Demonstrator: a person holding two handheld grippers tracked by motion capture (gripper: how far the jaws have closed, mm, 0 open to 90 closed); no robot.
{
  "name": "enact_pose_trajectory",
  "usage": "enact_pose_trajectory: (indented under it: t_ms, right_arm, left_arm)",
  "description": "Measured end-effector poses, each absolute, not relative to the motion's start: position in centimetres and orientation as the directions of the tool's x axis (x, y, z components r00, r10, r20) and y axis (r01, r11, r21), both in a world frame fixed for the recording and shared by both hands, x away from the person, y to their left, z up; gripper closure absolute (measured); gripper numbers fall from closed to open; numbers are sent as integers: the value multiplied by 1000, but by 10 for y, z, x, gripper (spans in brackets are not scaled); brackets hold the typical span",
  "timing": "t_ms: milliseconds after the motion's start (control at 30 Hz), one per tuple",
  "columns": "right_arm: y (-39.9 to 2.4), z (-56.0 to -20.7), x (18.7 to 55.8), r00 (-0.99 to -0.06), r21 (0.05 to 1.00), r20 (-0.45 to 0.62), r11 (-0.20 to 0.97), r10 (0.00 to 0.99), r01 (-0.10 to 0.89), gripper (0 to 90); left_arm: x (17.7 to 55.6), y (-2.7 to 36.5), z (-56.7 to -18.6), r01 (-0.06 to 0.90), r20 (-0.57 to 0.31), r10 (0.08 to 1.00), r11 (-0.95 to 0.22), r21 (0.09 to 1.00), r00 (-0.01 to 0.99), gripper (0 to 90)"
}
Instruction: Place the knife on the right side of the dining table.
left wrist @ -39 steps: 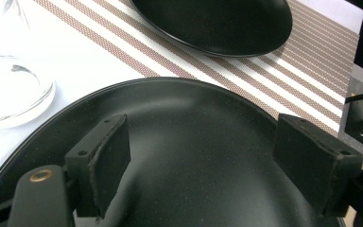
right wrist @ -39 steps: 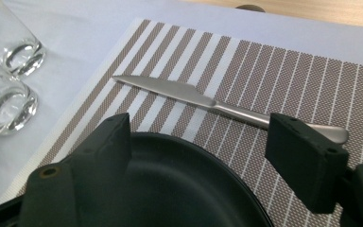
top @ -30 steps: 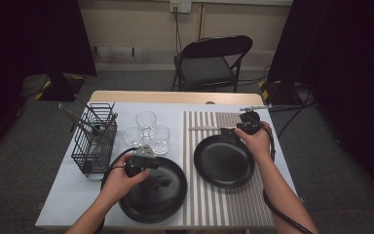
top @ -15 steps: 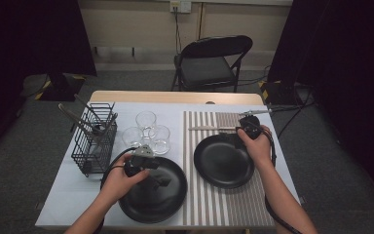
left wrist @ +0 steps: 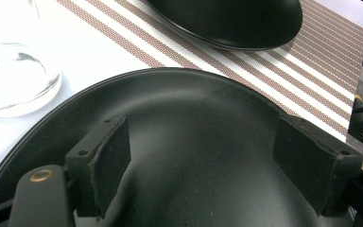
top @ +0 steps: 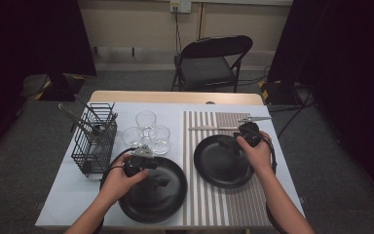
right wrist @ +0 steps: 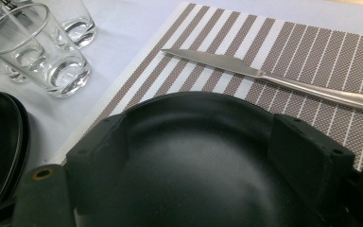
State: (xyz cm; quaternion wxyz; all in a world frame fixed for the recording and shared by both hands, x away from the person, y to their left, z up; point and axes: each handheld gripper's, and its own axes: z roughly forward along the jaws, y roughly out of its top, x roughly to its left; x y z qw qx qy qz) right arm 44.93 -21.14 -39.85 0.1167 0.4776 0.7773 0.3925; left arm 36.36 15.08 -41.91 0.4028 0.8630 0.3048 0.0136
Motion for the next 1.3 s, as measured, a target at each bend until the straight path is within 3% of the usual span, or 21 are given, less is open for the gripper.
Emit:
enact_pose_trajectory:
  t_ms: [1300]
  right_arm:
    - [-197,-419,412,-583,723,234,262,778,639,202]
  left_arm:
    - [366,162,-415,516,-210,562,-467,719,800,194]
